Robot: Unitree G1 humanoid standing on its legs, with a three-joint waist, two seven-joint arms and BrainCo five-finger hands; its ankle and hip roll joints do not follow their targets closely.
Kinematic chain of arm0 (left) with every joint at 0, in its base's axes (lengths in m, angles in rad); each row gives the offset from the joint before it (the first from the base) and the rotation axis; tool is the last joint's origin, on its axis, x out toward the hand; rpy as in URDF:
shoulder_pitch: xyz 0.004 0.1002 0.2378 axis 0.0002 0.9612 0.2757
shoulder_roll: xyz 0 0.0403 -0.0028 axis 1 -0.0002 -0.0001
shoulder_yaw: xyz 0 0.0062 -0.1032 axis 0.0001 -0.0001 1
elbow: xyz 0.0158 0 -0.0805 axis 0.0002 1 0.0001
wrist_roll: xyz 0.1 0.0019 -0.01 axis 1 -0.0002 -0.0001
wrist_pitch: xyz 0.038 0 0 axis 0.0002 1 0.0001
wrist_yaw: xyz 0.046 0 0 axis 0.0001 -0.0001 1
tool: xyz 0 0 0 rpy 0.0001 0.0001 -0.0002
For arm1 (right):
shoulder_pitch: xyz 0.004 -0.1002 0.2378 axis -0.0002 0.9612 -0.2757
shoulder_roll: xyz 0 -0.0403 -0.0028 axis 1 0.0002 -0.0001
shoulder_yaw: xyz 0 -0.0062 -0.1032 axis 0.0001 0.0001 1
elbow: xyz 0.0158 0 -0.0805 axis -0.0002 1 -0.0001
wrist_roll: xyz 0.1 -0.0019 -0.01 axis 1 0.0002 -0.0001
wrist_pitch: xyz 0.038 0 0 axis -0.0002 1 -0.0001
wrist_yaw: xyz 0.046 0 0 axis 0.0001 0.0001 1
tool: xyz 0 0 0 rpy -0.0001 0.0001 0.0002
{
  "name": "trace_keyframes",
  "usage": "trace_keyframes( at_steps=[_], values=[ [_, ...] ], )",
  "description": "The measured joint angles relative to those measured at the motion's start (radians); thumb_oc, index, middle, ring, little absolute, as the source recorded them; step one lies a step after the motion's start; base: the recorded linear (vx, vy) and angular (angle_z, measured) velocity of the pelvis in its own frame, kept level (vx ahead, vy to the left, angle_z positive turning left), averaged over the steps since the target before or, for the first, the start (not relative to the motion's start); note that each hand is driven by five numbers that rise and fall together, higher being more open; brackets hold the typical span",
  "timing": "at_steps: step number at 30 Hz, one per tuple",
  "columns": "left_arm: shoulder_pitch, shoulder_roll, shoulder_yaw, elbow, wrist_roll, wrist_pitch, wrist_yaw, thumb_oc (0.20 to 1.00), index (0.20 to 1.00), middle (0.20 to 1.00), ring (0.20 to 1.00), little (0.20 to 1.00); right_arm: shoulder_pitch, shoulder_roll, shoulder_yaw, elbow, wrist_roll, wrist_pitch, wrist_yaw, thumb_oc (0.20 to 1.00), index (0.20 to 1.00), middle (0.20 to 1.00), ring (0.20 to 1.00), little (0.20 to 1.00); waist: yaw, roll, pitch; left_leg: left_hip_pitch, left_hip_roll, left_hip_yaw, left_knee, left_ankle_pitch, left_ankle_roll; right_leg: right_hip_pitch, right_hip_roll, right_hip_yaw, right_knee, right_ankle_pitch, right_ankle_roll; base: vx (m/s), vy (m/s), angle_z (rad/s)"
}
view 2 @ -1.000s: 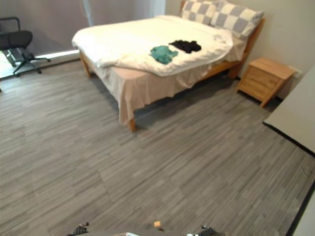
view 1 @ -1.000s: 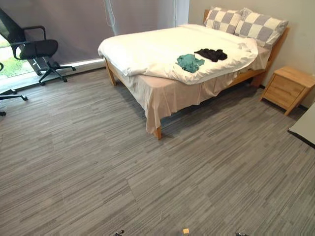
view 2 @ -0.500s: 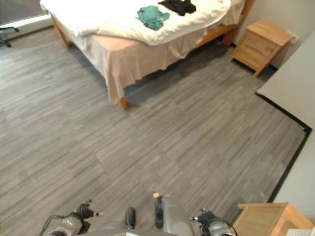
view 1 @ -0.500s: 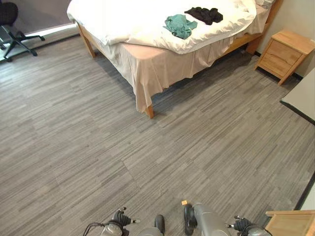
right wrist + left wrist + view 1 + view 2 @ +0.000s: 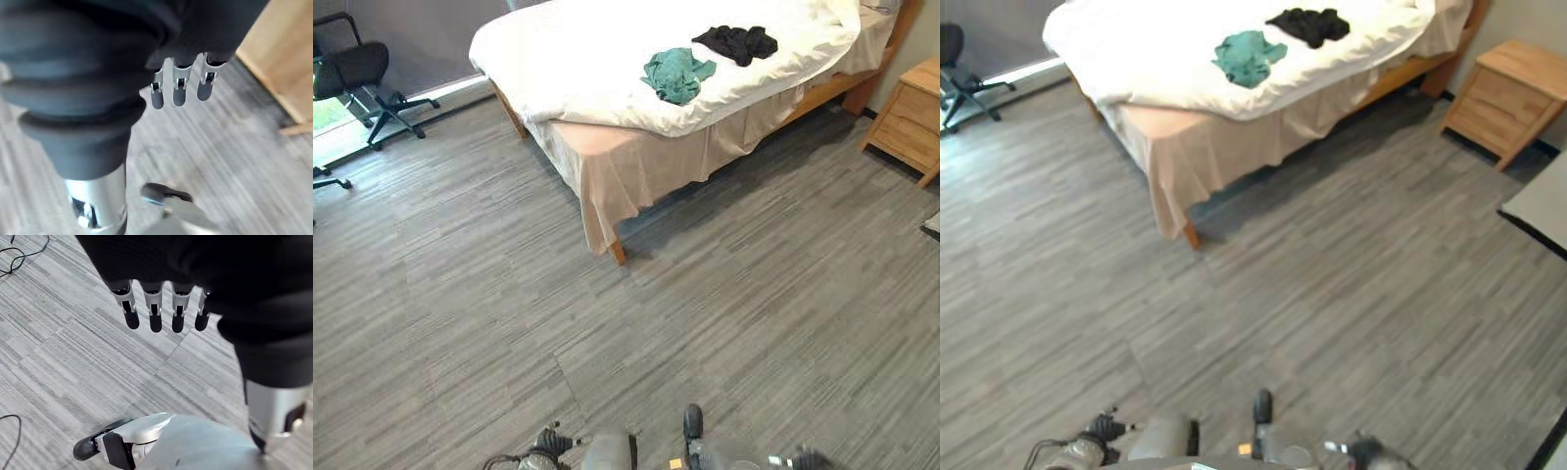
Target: Tidy up the quilt and then pick up the clothes from the bed and put them into the laundry hamper.
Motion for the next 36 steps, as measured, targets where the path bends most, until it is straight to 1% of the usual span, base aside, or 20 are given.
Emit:
trace_keyframes(
  at_steps=[3, 4, 5, 7, 10, 12, 14, 15, 18, 20, 22, 24, 25, 27, 28, 30, 31, 32, 33, 36],
  values=[
    [0.01, 0.006, 0.014, -0.003, -0.007, 0.001, 0.005, 1.0, 1.0, 1.0, 1.0, 1.0, -0.029, 0.004, 0.029, 0.005, -0.002, -0.001, -0.004, 1.0, 1.0, 1.0, 1.0, 1.0, 0.032, -0.036, -0.002, -0.027, -0.014, 0.09, -0.3, 0.025, 0.031, 0.085, 0.018, 0.028, -0.045, -0.043, 0.042, 0.53, 0.117, -0.21],
    [0.014, 0.006, 0.016, -0.003, -0.007, 0.001, 0.004, 1.0, 1.0, 1.0, 1.0, 1.0, -0.032, 0.004, 0.036, 0.005, -0.002, 0.0, -0.004, 1.0, 1.0, 1.0, 1.0, 1.0, 0.039, -0.035, -0.007, -0.008, -0.012, 0.099, -0.439, 0.045, 0.047, 0.096, 0.028, 0.028, -0.046, -0.038, 0.039, 0.86, 0.2, -0.46],
    [0.032, 0.007, 0.013, -0.004, -0.007, 0.003, -0.001, 1.0, 1.0, 1.0, 1.0, 1.0, -0.048, -0.001, 0.051, 0.01, -0.003, -0.002, -0.005, 1.0, 1.0, 1.0, 1.0, 1.0, 0.056, -0.022, -0.011, -0.001, -0.008, 0.138, -0.655, 0.102, 0.06, 0.125, 0.064, 0.023, -0.046, -0.093, 0.081, 0.64, 0.135, -0.38],
    [0.033, 0.006, 0.017, 0.013, -0.005, 0.003, -0.004, 1.0, 1.0, 1.0, 1.0, 1.0, -0.045, -0.004, 0.045, 0.046, -0.005, 0.005, -0.006, 1.0, 1.0, 1.0, 1.0, 1.0, 0.063, -0.003, -0.026, 0.023, 0.019, 0.24, -0.906, 0.157, 0.096, 0.165, 0.108, -0.004, -0.045, -0.139, 0.067, 0.54, 0.111, 0.03],
    [0.064, 0.01, 0.042, 0.053, -0.002, 0.023, -0.007, 1.0, 1.0, 1.0, 1.0, 1.0, -0.013, 0.015, 0.045, 0.085, -0.032, 0.002, 0.003, 1.0, 1.0, 1.0, 1.0, 1.0, 0.089, -0.061, -0.038, 0.042, -0.056, 0.251, -0.829, 0.185, 0.178, 0.266, 0.113, 0.006, -0.003, -0.163, 0.103, 0.56, 0.163, -0.14],
    [0.095, -0.017, 0.021, 0.06, -0.002, 0.029, -0.008, 1.0, 1.0, 1.0, 1.0, 1.0, 0.023, -0.008, 0.065, 0.066, -0.042, -0.001, 0.007, 1.0, 1.0, 1.0, 1.0, 1.0, 0.091, 0.01, -0.066, 0.125, -0.06, 0.252, -0.795, 0.175, 0.264, 0.23, 0.186, 0.001, 0.186, -0.174, 0.121, 0.4, 0.177, -0.25],
    [0.126, -0.028, -0.009, 0.063, -0.002, 0.037, -0.015, 1.0, 1.0, 1.0, 1.0, 1.0, 0.048, -0.024, 0.097, 0.016, -0.043, 0.004, 0.011, 1.0, 1.0, 1.0, 1.0, 1.0, 0.084, 0.092, -0.068, 0.233, -0.021, 0.235, -0.834, 0.126, 0.316, 0.029, 0.197, -0.13, 0.695, -0.195, 0.164, 0.38, 0.088, -0.27],
    [0.125, 0.007, -0.017, 0.069, -0.002, 0.044, -0.015, 1.0, 1.0, 1.0, 1.0, 1.0, 0.06, 0.013, 0.101, -0.024, -0.042, 0.0, 0.01, 1.0, 1.0, 1.0, 1.0, 1.0, 0.045, 0.037, -0.072, 0.275, -0.064, 0.172, -0.835, 0.102, 0.301, -0.158, 0.054, -0.131, 0.942, -0.266, 0.121, 0.49, -0.003, 0.14],
    [0.049, 0.029, -0.034, 0.039, -0.002, 0.038, -0.01, 1.0, 1.0, 1.0, 1.0, 1.0, 0.074, 0.026, 0.097, -0.018, -0.042, 0.015, 0.005, 1.0, 1.0, 1.0, 1.0, 1.0, 0.021, 0.008, -0.069, 0.362, -0.111, 0.075, -0.903, 0.103, 0.27, -0.242, -0.122, -0.106, 0.614, -0.286, 0.155, 0.62, -0.196, 0.92],
    [-0.004, 0.042, -0.016, 0.016, -0.002, 0.027, -0.003, 1.0, 1.0, 1.0, 1.0, 1.0, 0.08, 0.026, 0.084, -0.022, -0.042, 0.014, 0.008, 1.0, 1.0, 1.0, 1.0, 1.0, 0.006, -0.006, -0.07, 0.39, -0.111, -0.02, -0.901, 0.073, 0.22, -0.209, -0.124, -0.066, 0.17, -0.196, 0.181, 0.59, -0.268, 1.29],
    [-0.014, 0.047, -0.008, 0.021, 0.0, 0.014, -0.003, 1.0, 1.0, 1.0, 1.0, 1.0, 0.061, 0.02, 0.065, -0.022, -0.042, 0.002, 0.008, 1.0, 1.0, 1.0, 1.0, 1.0, 0.001, -0.013, -0.066, 0.427, -0.107, -0.1, -0.907, 0.037, 0.173, -0.196, -0.109, 0.0, -0.025, -0.051, 0.207, 0.4, -0.185, 1.15],
    [-0.006, 0.058, -0.014, 0.034, 0.002, 0.017, -0.002, 1.0, 1.0, 1.0, 1.0, 1.0, 0.067, 0.031, 0.067, -0.014, -0.043, 0.01, 0.011, 1.0, 1.0, 1.0, 1.0, 1.0, 0.005, -0.043, -0.064, 0.488, -0.116, -0.094, -0.907, 0.027, 0.164, -0.164, -0.12, -0.002, -0.047, 0.06, 0.184, 0.49, -0.285, 1.2],
    [0.018, 0.055, -0.014, 0.03, 0.002, 0.018, -0.002, 1.0, 1.0, 1.0, 1.0, 1.0, 0.06, 0.029, 0.063, -0.007, -0.045, 0.011, 0.017, 1.0, 1.0, 1.0, 1.0, 1.0, 0.007, -0.044, -0.056, 0.512, -0.104, -0.092, -0.845, -0.036, 0.134, -0.139, -0.112, 0.0, -0.006, 0.131, 0.12, 0.27, -0.273, 0.8],
    [0.041, 0.047, -0.01, 0.031, 0.002, 0.019, -0.003, 1.0, 1.0, 1.0, 1.0, 1.0, 0.034, 0.031, 0.063, -0.019, -0.048, 0.008, 0.016, 1.0, 1.0, 1.0, 1.0, 1.0, 0.02, -0.036, -0.049, 0.461, -0.089, -0.05, -0.708, -0.05, 0.106, -0.109, -0.099, -0.006, -0.007, 0.106, 0.109, 0.2, -0.223, 0.48],
    [0.036, 0.039, 0.015, 0.038, -0.004, 0.02, -0.001, 1.0, 1.0, 1.0, 1.0, 1.0, 0.012, 0.031, 0.064, -0.028, -0.066, -0.003, 0.016, 1.0, 1.0, 1.0, 1.0, 1.0, 0.025, -0.055, -0.031, 0.3, -0.085, 0.006, -0.412, -0.039, 0.067, -0.062, -0.121, -0.063, -0.048, 0.097, 0.082, 0.29, -0.139, 0.75],
    [0.036, 0.032, 0.029, 0.028, -0.005, 0.011, -0.001, 1.0, 1.0, 1.0, 1.0, 1.0, -0.013, 0.026, 0.063, -0.016, -0.076, 0.005, 0.012, 1.0, 1.0, 1.0, 1.0, 1.0, 0.056, -0.071, -0.01, 0.186, -0.038, 0.08, -0.235, -0.012, 0.029, -0.034, -0.12, -0.089, -0.046, 0.053, 0.036, 0.41, 0.032, 0.67],
    [0.052, 0.032, 0.026, 0.003, -0.006, 0.007, 0.001, 1.0, 1.0, 1.0, 1.0, 1.0, -0.037, 0.024, 0.065, 0.014, -0.076, 0.01, 0.007, 1.0, 1.0, 1.0, 1.0, 1.0, 0.074, -0.07, -0.008, 0.17, 0.009, 0.2, -0.375, -0.034, 0.048, -0.022, -0.116, -0.096, -0.048, 0.048, 0.072, 0.44, 0.21, 0.31],
    [0.063, 0.03, 0.025, -0.007, -0.006, 0.006, 0.005, 1.0, 1.0, 1.0, 1.0, 1.0, -0.046, 0.018, 0.064, 0.02, -0.076, 0.01, 0.006, 1.0, 1.0, 1.0, 1.0, 1.0, 0.073, -0.076, -0.006, 0.182, 0.021, 0.213, -0.479, -0.026, 0.047, -0.019, -0.11, -0.1, -0.051, 0.038, 0.07, 0.44, 0.2, 0.14],
    [0.083, 0.027, 0.025, -0.009, -0.006, 0.008, 0.006, 1.0, 1.0, 1.0, 1.0, 1.0, -0.067, -0.003, 0.062, 0.015, -0.076, 0.003, 0.004, 1.0, 1.0, 1.0, 1.0, 1.0, 0.077, -0.042, -0.002, 0.179, 0.044, 0.227, -0.683, 0.016, 0.042, 0.002, -0.083, -0.103, -0.052, 0.016, 0.088, 0.3, 0.133, -0.08],
    [0.097, 0.016, 0.025, -0.008, -0.005, 0.01, 0.007, 1.0, 1.0, 1.0, 1.0, 1.0, -0.056, -0.029, 0.055, 0.013, -0.076, 0.005, 0.001, 1.0, 1.0, 1.0, 1.0, 1.0, 0.067, 0.017, -0.005, 0.196, 0.11, 0.256, -0.907, 0.157, 0.03, 0.055, -0.012, -0.117, -0.052, -0.025, 0.1, 0.35, 0.168, -0.08]
  ],
)
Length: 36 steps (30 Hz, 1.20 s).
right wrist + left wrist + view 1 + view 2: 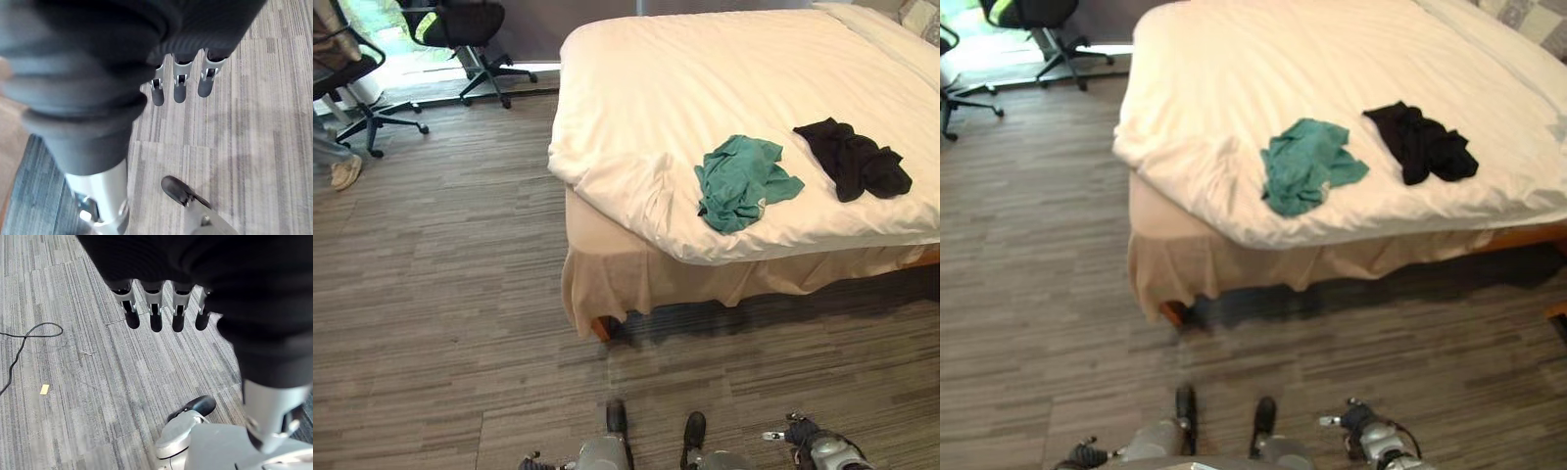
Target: Tidy up the quilt and then pick up the clothes from the bed and put them into the laundry hamper.
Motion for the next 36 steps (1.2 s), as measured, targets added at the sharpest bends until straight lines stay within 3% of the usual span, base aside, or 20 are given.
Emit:
trace_keyframes(
  at_steps=[2, 3, 4, 5, 6, 7, 8, 10, 12, 14, 17, 20, 23, 24, 27, 30, 32, 34, 35, 36],
  values=[
    [0.006, -0.003, 0.0, 0.004, 0.0, 0.0, 0.001, 1.0, 1.0, 1.0, 1.0, 1.0, 0.017, 0.004, -0.007, 0.002, 0.0, 0.002, 0.0, 1.0, 1.0, 1.0, 1.0, 1.0, 0.005, 0.009, -0.008, 0.016, 0.023, -0.019, -0.011, 0.023, 0.011, 0.028, 0.015, 0.003, 0.0, -0.022, -0.015, 0.18, 0.2, -0.19],
    [-0.002, -0.016, 0.005, 0.011, 0.003, 0.002, 0.0, 1.0, 1.0, 1.0, 1.0, 1.0, 0.063, 0.007, -0.032, 0.007, 0.0, -0.005, -0.001, 1.0, 1.0, 1.0, 1.0, 1.0, -0.011, -0.002, -0.029, 0.026, -0.011, -0.01, 0.015, 0.02, 0.026, 0.043, 0.001, -0.008, 0.016, -0.05, 0.002, 0.27, 0.192, -0.41],
    [0.001, -0.035, -0.003, 0.013, 0.003, 0.004, 0.004, 1.0, 1.0, 1.0, 1.0, 1.0, 0.086, -0.008, -0.03, 0.005, 0.001, 0.004, -0.004, 1.0, 1.0, 1.0, 1.0, 1.0, -0.007, 0.037, -0.05, 0.075, -0.021, 0.009, 0.023, -0.008, 0.087, -0.031, -0.019, -0.009, 0.21, -0.112, 0.062, 0.29, 0.104, -0.49],
    [-0.01, -0.035, -0.018, 0.003, 0.002, 0.008, 0.01, 1.0, 1.0, 1.0, 1.0, 1.0, 0.107, -0.01, -0.022, -0.007, 0.003, 0.005, -0.009, 1.0, 1.0, 1.0, 1.0, 1.0, -0.032, 0.059, -0.048, 0.119, -0.001, -0.004, 0.001, -0.045, 0.076, -0.106, -0.012, 0.002, 0.386, -0.184, 0.036, 0.35, 0.024, -0.51],
    [-0.018, -0.019, -0.026, 0.008, 0.001, 0.011, 0.012, 1.0, 1.0, 1.0, 1.0, 1.0, 0.095, 0.005, -0.018, -0.022, 0.005, 0.005, -0.016, 1.0, 1.0, 1.0, 1.0, 1.0, -0.04, 0.051, -0.03, 0.13, -0.026, -0.012, -0.012, -0.043, 0.084, -0.166, -0.043, 0.019, 0.488, -0.231, 0.031, 0.24, -0.071, 0.19],
    [-0.053, -0.002, -0.033, 0.007, -0.001, 0.009, 0.012, 1.0, 1.0, 1.0, 1.0, 1.0, 0.124, 0.03, 0.003, -0.044, 0.005, -0.001, -0.012, 1.0, 1.0, 1.0, 1.0, 1.0, -0.069, 0.024, -0.03, 0.122, -0.039, -0.036, -0.006, -0.045, 0.091, -0.218, -0.058, 0.047, 0.45, -0.249, 0.049, 0.26, -0.092, 0.38],
    [-0.063, 0.012, -0.032, -0.003, -0.001, 0.001, 0.013, 1.0, 1.0, 1.0, 1.0, 1.0, 0.13, 0.049, 0.009, -0.039, 0.006, 0.003, -0.011, 1.0, 1.0, 1.0, 1.0, 1.0, -0.065, 0.012, -0.025, 0.122, -0.054, -0.035, -0.006, -0.045, 0.087, -0.234, -0.076, 0.059, 0.396, -0.234, 0.073, 0.18, -0.074, 0.49],
    [-0.094, 0.027, -0.009, -0.011, -0.03, -0.011, 0.012, 1.0, 1.0, 1.0, 1.0, 1.0, 0.147, 0.076, 0.01, -0.033, 0.014, 0.005, -0.013, 1.0, 1.0, 1.0, 1.0, 1.0, -0.092, -0.002, -0.026, 0.128, -0.065, -0.089, -0.007, -0.053, 0.08, -0.19, -0.097, 0.077, 0.246, -0.099, 0.108, 0.18, -0.1, 0.71],
    [-0.094, 0.033, 0.016, -0.046, -0.053, -0.015, 0.012, 1.0, 1.0, 1.0, 1.0, 1.0, 0.15, 0.076, 0.01, -0.029, 0.013, 0.007, -0.015, 1.0, 1.0, 1.0, 1.0, 1.0, -0.077, -0.003, -0.026, 0.141, -0.066, -0.092, -0.006, -0.056, 0.078, -0.151, -0.093, 0.08, 0.173, -0.034, 0.11, 0.16, -0.114, 0.33],
    [-0.077, 0.043, 0.064, -0.123, -0.128, -0.026, 0.031, 1.0, 1.0, 1.0, 1.0, 1.0, 0.138, 0.053, 0.008, -0.037, 0.014, -0.006, -0.015, 1.0, 1.0, 1.0, 1.0, 1.0, -0.059, 0.005, -0.023, 0.141, -0.06, -0.091, -0.006, -0.054, 0.076, -0.095, -0.078, 0.072, 0.075, 0.017, 0.073, 0.18, -0.123, 0.06],
    [0.006, 0.074, 0.129, -0.4, -0.236, -0.068, 0.076, 1.0, 1.0, 1.0, 1.0, 1.0, 0.15, 0.017, -0.033, -0.111, 0.014, -0.035, -0.017, 1.0, 1.0, 1.0, 1.0, 1.0, -0.059, 0.043, -0.009, 0.151, -0.053, -0.093, -0.006, -0.051, 0.07, -0.041, -0.065, 0.05, 0.007, 0.039, 0.061, 0.1, -0.083, 0.14],
    [0.038, 0.152, 0.191, -0.61, -0.238, -0.141, 0.151, 1.0, 1.0, 1.0, 1.0, 1.0, 0.156, -0.003, -0.035, -0.132, 0.014, -0.055, -0.021, 1.0, 1.0, 1.0, 1.0, 1.0, -0.059, 0.069, -0.009, 0.157, -0.034, -0.093, -0.006, -0.056, 0.047, -0.033, -0.048, 0.043, 0.007, 0.035, 0.057, 0.07, -0.085, 0.03],
    [0.042, 0.221, 0.284, -0.879, -0.227, -0.185, 0.234, 1.0, 1.0, 1.0, 1.0, 1.0, 0.18, -0.011, -0.039, -0.146, 0.014, -0.074, -0.022, 1.0, 1.0, 1.0, 1.0, 1.0, -0.06, 0.073, -0.005, 0.143, -0.01, -0.098, -0.007, -0.073, 0.024, -0.044, -0.025, 0.037, 0.006, 0.03, 0.059, 0.02, -0.068, 0.03],
    [0.011, 0.303, 0.308, -0.94, -0.207, -0.216, 0.288, 1.0, 1.0, 1.0, 1.0, 1.0, 0.185, -0.011, -0.038, -0.145, 0.014, -0.074, -0.023, 1.0, 1.0, 1.0, 1.0, 1.0, -0.058, 0.062, -0.003, 0.12, -0.003, -0.097, -0.007, -0.074, 0.014, -0.064, -0.019, 0.038, 0.007, 0.028, 0.056, -0.03, -0.033, -0.02],
    [-0.101, 0.398, 0.322, -0.948, -0.171, -0.228, 0.351, 1.0, 1.0, 1.0, 1.0, 1.0, 0.184, -0.027, -0.029, -0.127, 0.014, -0.074, -0.021, 1.0, 1.0, 1.0, 1.0, 1.0, -0.058, 0.061, 0.0, 0.085, 0.0, -0.089, -0.008, -0.069, 0.012, -0.112, -0.017, 0.047, 0.007, 0.042, 0.059, -0.05, -0.015, -0.13],
    [-0.241, 0.492, 0.253, -0.904, -0.098, -0.222, 0.374, 1.0, 1.0, 1.0, 1.0, 1.0, 0.157, -0.037, -0.022, -0.106, 0.014, -0.072, -0.021, 1.0, 1.0, 1.0, 1.0, 1.0, -0.063, 0.062, 0.019, 0.025, -0.001, -0.078, -0.012, -0.052, 0.01, -0.18, -0.017, 0.062, 0.007, 0.064, 0.057, -0.09, -0.006, -0.16],
    [-0.376, 0.57, 0.124, -0.814, -0.022, -0.192, 0.37, 1.0, 1.0, 1.0, 1.0, 1.0, 0.129, -0.039, 0.008, -0.101, 0.014, -0.075, -0.021, 1.0, 1.0, 1.0, 1.0, 1.0, -0.09, 0.047, 0.039, -0.013, 0.001, -0.057, -0.01, -0.037, 0.008, -0.229, -0.013, 0.08, 0.007, 0.081, 0.052, -0.06, -0.002, -0.22],
    [-0.452, 0.591, 0.064, -0.786, 0.013, -0.176, 0.362, 1.0, 1.0, 1.0, 1.0, 1.0, 0.109, -0.039, 0.013, -0.102, 0.014, -0.076, -0.021, 1.0, 1.0, 1.0, 1.0, 1.0, -0.117, 0.04, 0.064, -0.025, 0.001, -0.049, -0.007, -0.028, 0.011, -0.249, -0.01, 0.086, 0.007, 0.089, 0.049, -0.08, 0.015, -0.17],
    [-0.615, 0.626, -0.152, -0.644, 0.058, -0.162, 0.362, 1.0, 1.0, 1.0, 1.0, 1.0, 0.111, -0.045, 0.025, -0.101, 0.018, -0.086, -0.019, 1.0, 1.0, 1.0, 1.0, 1.0, -0.116, 0.036, 0.07, -0.042, 0.002, -0.035, -0.007, -0.02, 0.011, -0.266, -0.009, 0.094, 0.007, 0.094, 0.044, -0.07, 0.018, -0.17],
    [-0.671, 0.658, -0.225, -0.603, 0.103, -0.154, 0.329, 1.0, 1.0, 1.0, 1.0, 1.0, 0.094, -0.044, 0.031, -0.101, 0.031, -0.087, -0.02, 1.0, 1.0, 1.0, 1.0, 1.0, -0.132, 0.03, 0.075, -0.055, 0.003, -0.028, -0.007, -0.023, 0.007, -0.286, -0.008, 0.1, 0.007, 0.096, 0.046, -0.06, 0.012, -0.29]
  ],
)
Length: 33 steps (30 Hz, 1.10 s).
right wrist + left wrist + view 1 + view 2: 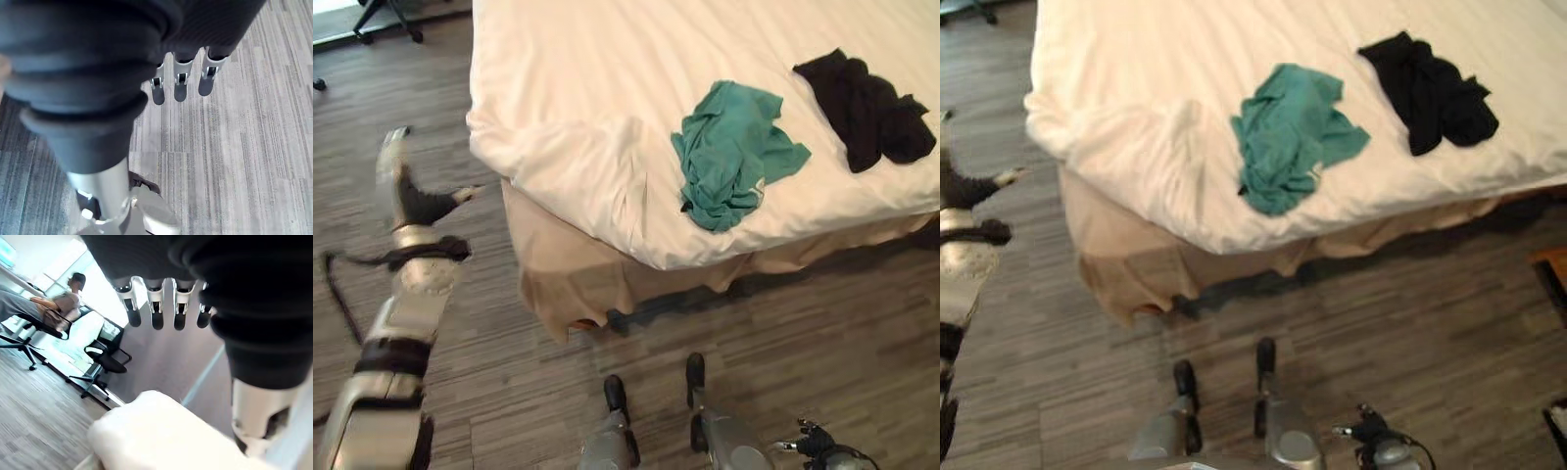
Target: Tidy up the quilt and then pick up the clothes from the bed and put them into the laundry hamper.
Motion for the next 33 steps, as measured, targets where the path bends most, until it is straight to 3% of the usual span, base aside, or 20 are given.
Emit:
trace_keyframes(
  at_steps=[6, 12, 13, 14, 15, 22, 24, 25, 26, 27, 28, 29, 31, 32, 33],
  values=[
    [-0.328, -0.026, -0.298, 0.267, 0.145, 0.051, -0.038, 1.0, 1.0, 1.0, 1.0, 1.0, -0.033, -0.014, 0.018, 0.0, 0.056, -0.009, -0.004, 1.0, 1.0, 1.0, 1.0, 1.0, -0.103, -0.01, 0.082, -0.046, -0.003, 0.037, 0.0, 0.009, 0.004, -0.067, 0.003, 0.03, 0.001, 0.03, -0.016, -0.05, 0.018, -0.18],
    [-0.402, -0.023, -0.338, 0.303, 0.246, 0.072, -0.062, 1.0, 1.0, 1.0, 1.0, 1.0, -0.028, -0.014, 0.029, -0.002, 0.091, -0.009, -0.004, 1.0, 1.0, 1.0, 1.0, 1.0, -0.118, -0.012, 0.098, -0.041, -0.002, 0.061, 0.0, 0.009, 0.004, -0.078, 0.005, 0.058, 0.001, 0.035, -0.022, -0.02, 0.019, -0.15],
    [-0.404, -0.026, -0.345, 0.304, 0.262, 0.074, -0.065, 0.947, 0.947, 0.947, 0.947, 0.947, -0.028, -0.014, 0.031, -0.004, 0.091, -0.015, -0.004, 1.0, 1.0, 1.0, 1.0, 1.0, -0.117, -0.012, 0.098, -0.04, -0.003, 0.062, 0.0, 0.009, 0.004, -0.077, 0.005, 0.057, 0.001, 0.035, -0.022, -0.01, 0.029, 0.05],
    [-0.404, -0.031, -0.383, 0.306, 0.282, 0.075, -0.069, 0.504, 0.504, 0.504, 0.504, 0.504, -0.03, -0.014, 0.032, -0.008, 0.091, -0.027, -0.003, 1.0, 1.0, 1.0, 1.0, 1.0, -0.108, -0.013, 0.098, -0.032, -0.004, 0.061, 0.0, 0.009, 0.004, -0.066, 0.004, 0.055, 0.001, 0.035, -0.022, -0.01, 0.021, 0.05],
    [-0.403, -0.041, -0.395, 0.304, 0.301, 0.075, -0.077, 0.2, 0.2, 0.2, 0.2, 0.2, -0.031, -0.014, 0.03, -0.008, 0.091, -0.027, -0.003, 1.0, 1.0, 1.0, 1.0, 1.0, -0.1, -0.013, 0.097, -0.024, -0.006, 0.061, 0.0, 0.009, 0.004, -0.058, 0.003, 0.055, 0.001, 0.035, -0.022, -0.01, 0.016, 0.04],
    [-0.273, -0.045, -0.384, 0.269, 0.38, 0.064, -0.145, 0.2, 0.2, 0.2, 0.2, 0.2, -0.055, -0.017, -0.011, -0.008, 0.091, -0.021, -0.004, 1.0, 1.0, 1.0, 1.0, 1.0, -0.09, -0.009, 0.091, 0.067, -0.008, 0.058, -0.006, -0.014, 0.0, 0.034, -0.001, 0.057, 0.001, 0.033, -0.022, 0.05, 0.011, -0.02],
    [-0.046, -0.058, -0.288, 0.278, 0.386, 0.046, -0.175, 0.2, 0.2, 0.2, 0.2, 0.2, -0.052, -0.049, -0.071, -0.019, 0.094, -0.021, -0.008, 1.0, 1.0, 1.0, 1.0, 1.0, -0.093, 0.015, 0.046, 0.139, -0.003, 0.061, -0.007, -0.044, -0.013, 0.103, 0.002, 0.062, 0.0, 0.019, -0.025, 0.06, 0.035, -0.03],
    [0.056, -0.105, -0.235, 0.331, 0.386, 0.05, -0.195, 0.2, 0.2, 0.2, 0.2, 0.2, -0.014, -0.085, -0.071, -0.019, 0.097, -0.023, -0.023, 1.0, 1.0, 1.0, 1.0, 1.0, -0.082, 0.035, -0.029, 0.14, -0.002, 0.058, -0.006, -0.055, -0.003, 0.107, 0.003, 0.056, 0.0, 0.003, -0.022, 0.01, 0.038, 0.12],
    [0.096, -0.095, -0.223, 0.335, 0.384, 0.053, -0.193, 0.222, 0.222, 0.222, 0.222, 0.222, -0.028, -0.092, -0.072, -0.024, 0.098, -0.019, -0.023, 1.0, 1.0, 1.0, 1.0, 1.0, -0.065, 0.037, -0.048, 0.14, -0.002, 0.054, -0.007, -0.054, -0.003, 0.109, 0.002, 0.05, 0.0, 0.0, -0.022, 0.02, 0.06, 0.06],
    [0.207, -0.103, -0.077, 0.319, 0.376, 0.031, -0.191, 0.451, 0.451, 0.451, 0.451, 0.451, -0.026, -0.118, -0.11, -0.103, 0.101, 0.005, -0.023, 1.0, 1.0, 1.0, 1.0, 1.0, -0.063, 0.04, -0.058, 0.147, -0.001, 0.057, -0.007, -0.062, -0.003, 0.121, 0.004, 0.053, 0.001, -0.001, -0.021, 0.01, 0.033, 0.0],
    [0.257, -0.141, 0.023, 0.326, 0.367, 0.031, -0.188, 1.0, 1.0, 1.0, 1.0, 1.0, -0.013, -0.149, -0.125, -0.151, 0.102, -0.006, -0.036, 1.0, 1.0, 1.0, 1.0, 1.0, -0.067, 0.048, -0.08, 0.149, -0.002, 0.055, -0.007, -0.063, -0.002, 0.126, 0.001, 0.051, 0.001, -0.001, -0.022, 0.02, 0.053, 0.06],
    [0.287, -0.145, 0.015, 0.32, 0.354, 0.032, -0.186, 1.0, 1.0, 1.0, 1.0, 1.0, -0.013, -0.171, -0.134, -0.183, 0.101, -0.013, -0.047, 1.0, 1.0, 1.0, 1.0, 1.0, -0.065, 0.047, -0.101, 0.15, -0.003, 0.05, -0.007, -0.062, -0.001, 0.129, 0.001, 0.043, 0.001, -0.001, -0.024, 0.01, 0.055, 0.12],
    [0.37, -0.19, 0.168, 0.31, 0.324, 0.012, -0.182, 1.0, 1.0, 1.0, 1.0, 1.0, 0.009, -0.247, -0.139, -0.419, 0.09, -0.005, -0.052, 1.0, 1.0, 1.0, 1.0, 1.0, -0.061, 0.045, -0.111, 0.171, -0.003, 0.05, -0.007, -0.063, -0.004, 0.151, 0.001, 0.044, 0.001, -0.005, -0.021, 0.02, 0.055, 0.0],
    [0.407, -0.226, 0.239, 0.319, 0.296, 0.011, -0.18, 1.0, 1.0, 1.0, 1.0, 1.0, 0.009, -0.294, -0.142, -0.534, 0.087, -0.011, -0.065, 0.247, 0.247, 0.247, 0.247, 0.247, -0.061, 0.045, -0.119, 0.187, -0.003, 0.049, -0.006, -0.064, 0.0, 0.169, 0.001, 0.042, 0.001, -0.01, -0.021, 0.03, 0.05, 0.01],
    [0.459, -0.272, 0.317, 0.382, 0.272, 0.017, -0.185, 1.0, 1.0, 1.0, 1.0, 1.0, -0.011, -0.328, -0.144, -0.639, 0.082, -0.024, -0.072, 0.2, 0.2, 0.2, 0.2, 0.2, -0.055, 0.046, -0.126, 0.206, -0.002, 0.047, -0.006, -0.064, 0.0, 0.191, 0.001, 0.038, 0.001, -0.018, -0.021, 0.02, 0.048, 0.08]
  ],
)
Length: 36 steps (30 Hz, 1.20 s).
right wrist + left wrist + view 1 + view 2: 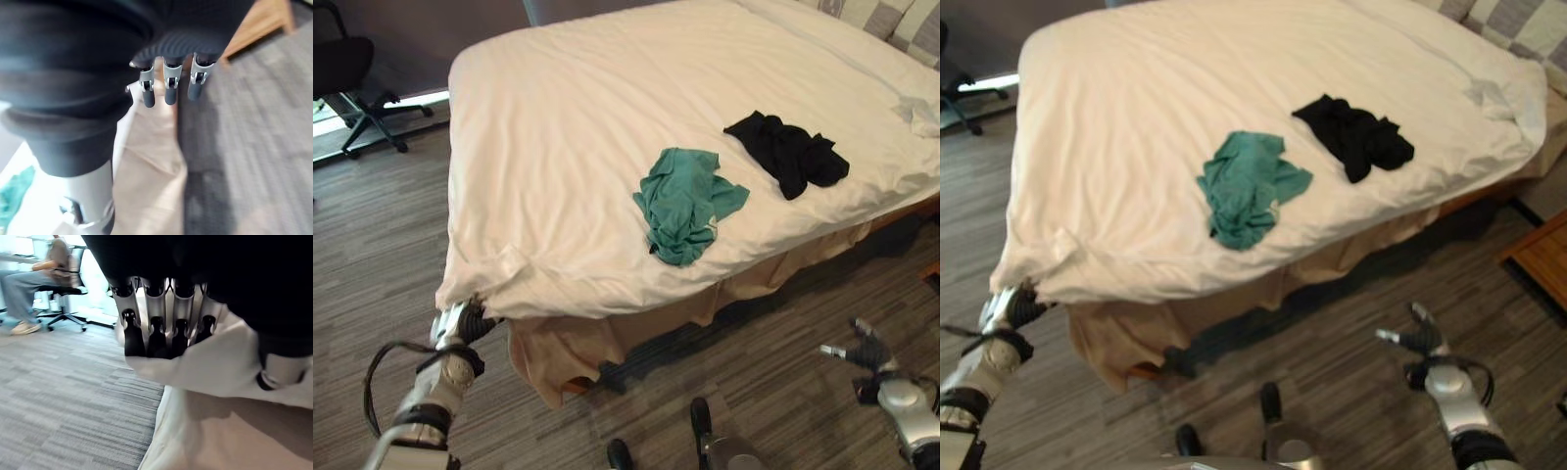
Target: Tidy up the quilt and then pick up the clothes from the bed and put them into the laundry hamper.
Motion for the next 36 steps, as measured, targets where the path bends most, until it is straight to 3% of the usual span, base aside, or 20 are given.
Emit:
trace_keyframes(
  at_steps=[2, 3, 4, 7, 9, 10, 13, 14, 17, 19, 22, 23, 27, 31, 34, 36],
  values=[
    [0.115, -0.053, 0.076, 0.086, -0.067, 0.041, -0.004, 1.0, 1.0, 1.0, 1.0, 1.0, -0.037, -0.023, 0.005, -0.098, 0.0, -0.021, -0.004, 0.2, 0.2, 0.2, 0.2, 0.2, 0.023, 0.003, -0.01, 0.004, 0.001, -0.01, 0.001, -0.001, 0.001, 0.008, 0.0, -0.011, 0.0, -0.005, 0.0, 0.0, 0.017, 0.19],
    [0.198, -0.107, 0.188, 0.104, -0.161, 0.052, -0.003, 1.0, 1.0, 1.0, 1.0, 1.0, -0.078, -0.032, 0.023, -0.148, 0.0, -0.015, -0.012, 0.2, 0.2, 0.2, 0.2, 0.2, 0.054, 0.003, -0.011, 0.003, 0.0, -0.028, 0.003, 0.0, 0.001, 0.014, -0.003, -0.028, -0.001, -0.006, 0.0, -0.11, -0.02, 0.43],
    [0.254, -0.152, 0.239, 0.117, -0.236, 0.073, -0.001, 1.0, 1.0, 1.0, 1.0, 1.0, -0.141, -0.04, 0.055, -0.164, -0.001, -0.025, -0.013, 0.2, 0.2, 0.2, 0.2, 0.2, 0.087, 0.002, -0.013, 0.003, -0.001, -0.047, 0.006, 0.005, 0.003, 0.022, -0.007, -0.047, 0.0, -0.009, 0.001, -0.12, -0.021, 0.55],
    [0.346, -0.206, 0.15, 0.087, -0.373, 0.089, -0.005, 1.0, 1.0, 1.0, 1.0, 1.0, -0.391, -0.042, 0.192, -0.089, 0.0, -0.048, -0.033, 0.2, 0.2, 0.2, 0.2, 0.2, 0.192, -0.003, -0.017, -0.068, -0.012, -0.11, 0.009, 0.027, 0.002, -0.012, -0.022, -0.103, 0.0, -0.018, 0.013, -0.12, -0.027, 0.63],
    [0.369, -0.235, 0.061, 0.044, -0.418, 0.082, -0.006, 1.0, 1.0, 1.0, 1.0, 1.0, -0.598, 0.011, 0.229, -0.02, 0.007, -0.051, -0.049, 0.2, 0.2, 0.2, 0.2, 0.2, 0.246, -0.016, -0.006, -0.121, -0.013, -0.108, 0.008, 0.046, 0.004, -0.064, -0.027, -0.111, 0.0, -0.002, 0.027, -0.16, -0.018, 0.52],
    [0.375, -0.275, -0.002, 0.032, -0.428, 0.08, -0.01, 1.0, 1.0, 1.0, 1.0, 1.0, -0.715, 0.057, 0.269, 0.016, 0.021, -0.058, -0.058, 0.2, 0.2, 0.2, 0.2, 0.2, 0.293, -0.012, 0.01, -0.158, -0.009, -0.113, 0.01, 0.071, 0.014, -0.08, -0.032, -0.152, 0.002, 0.001, 0.025, -0.12, -0.014, 0.48],
    [0.33, -0.285, -0.057, 0.034, -0.455, 0.068, -0.029, 1.0, 1.0, 1.0, 1.0, 1.0, -0.856, 0.071, 0.34, 0.053, 0.053, -0.078, -0.053, 0.2, 0.2, 0.2, 0.2, 0.2, 0.307, -0.04, 0.052, -0.196, -0.009, -0.133, 0.008, 0.081, 0.0, -0.107, -0.036, -0.165, 0.004, 0.001, 0.026, -0.12, -0.02, 0.51],
    [0.299, -0.281, -0.105, 0.035, -0.465, 0.063, -0.015, 1.0, 1.0, 1.0, 1.0, 1.0, -0.943, 0.108, 0.369, 0.113, 0.088, -0.085, -0.065, 0.2, 0.2, 0.2, 0.2, 0.2, 0.332, -0.061, 0.095, -0.224, -0.006, -0.135, 0.022, 0.091, -0.002, -0.127, -0.043, -0.182, 0.02, -0.001, 0.023, -0.1, -0.023, 0.35],
    [0.196, -0.281, -0.175, 0.024, -0.478, 0.049, -0.018, 1.0, 1.0, 1.0, 1.0, 1.0, -1.038, 0.125, 0.365, 0.179, 0.14, -0.083, -0.074, 0.2, 0.2, 0.2, 0.2, 0.2, 0.34, -0.071, 0.161, -0.301, -0.015, -0.151, 0.017, 0.103, -0.01, -0.184, -0.058, -0.214, 0.029, 0.005, 0.031, -0.09, -0.039, 0.45],
    [0.125, -0.283, -0.209, 0.015, -0.478, 0.046, -0.015, 1.0, 1.0, 1.0, 1.0, 1.0, -1.055, 0.146, 0.364, 0.211, 0.177, -0.08, -0.078, 0.2, 0.2, 0.2, 0.2, 0.2, 0.347, -0.043, 0.211, -0.333, -0.02, -0.167, 0.014, 0.119, -0.01, -0.196, -0.066, -0.24, 0.027, 0.01, 0.035, -0.1, -0.048, 0.51],
    [0.071, -0.284, -0.264, -0.016, -0.476, 0.046, 0.003, 1.0, 1.0, 1.0, 1.0, 1.0, -1.048, 0.255, 0.404, 0.277, 0.207, -0.07, -0.079, 0.2, 0.2, 0.2, 0.2, 0.2, 0.343, -0.003, 0.253, -0.366, -0.03, -0.192, 0.014, 0.141, -0.013, -0.216, -0.072, -0.263, 0.026, 0.016, 0.042, -0.03, 0.005, 0.21],
    [0.035, -0.286, -0.284, -0.029, -0.474, 0.046, 0.005, 1.0, 1.0, 1.0, 1.0, 1.0, -1.002, 0.342, 0.432, 0.278, 0.205, -0.071, -0.082, 0.2, 0.2, 0.2, 0.2, 0.2, 0.344, 0.02, 0.282, -0.373, -0.031, -0.192, 0.009, 0.158, -0.005, -0.222, -0.071, -0.267, 0.024, 0.02, 0.036, -0.02, 0.03, 0.07],
    [0.003, -0.289, -0.3, -0.058, -0.475, 0.046, 0.012, 1.0, 1.0, 1.0, 1.0, 1.0, -0.914, 0.469, 0.44, 0.217, 0.206, -0.113, -0.065, 0.2, 0.2, 0.2, 0.2, 0.2, 0.317, 0.027, 0.288, -0.342, -0.036, -0.187, 0.009, 0.168, 0.011, -0.193, -0.075, -0.266, 0.025, 0.013, 0.025, 0.0, 0.042, 0.0],
    [-0.033, -0.306, -0.302, -0.085, -0.474, 0.045, 0.02, 1.0, 1.0, 1.0, 1.0, 1.0, -0.808, 0.504, 0.541, 0.148, 0.213, -0.084, 0.014, 0.2, 0.2, 0.2, 0.2, 0.2, 0.309, 0.019, 0.285, -0.275, -0.037, -0.184, 0.009, 0.16, 0.006, -0.128, -0.074, -0.248, 0.002, 0.006, 0.02, 0.04, 0.025, -0.13],
    [-0.038, -0.325, -0.301, -0.099, -0.472, 0.045, 0.022, 1.0, 1.0, 1.0, 1.0, 1.0, -0.668, 0.496, 0.737, -0.026, 0.308, -0.024, 0.157, 0.2, 0.2, 0.2, 0.2, 0.2, 0.288, 0.012, 0.281, -0.251, -0.027, -0.17, 0.008, 0.151, 0.001, -0.113, -0.065, -0.234, 0.001, 0.004, 0.021, 0.08, 0.011, -0.2],
    [-0.039, -0.333, -0.299, -0.113, -0.472, 0.046, 0.019, 1.0, 1.0, 1.0, 1.0, 1.0, -0.596, 0.415, 0.866, -0.197, 0.384, 0.021, 0.253, 0.2, 0.2, 0.2, 0.2, 0.2, 0.289, 0.01, 0.281, -0.242, -0.017, -0.16, 0.008, 0.134, 0.005, -0.111, -0.055, -0.222, 0.001, 0.004, 0.02, 0.03, 0.016, -0.19]
  ],
)
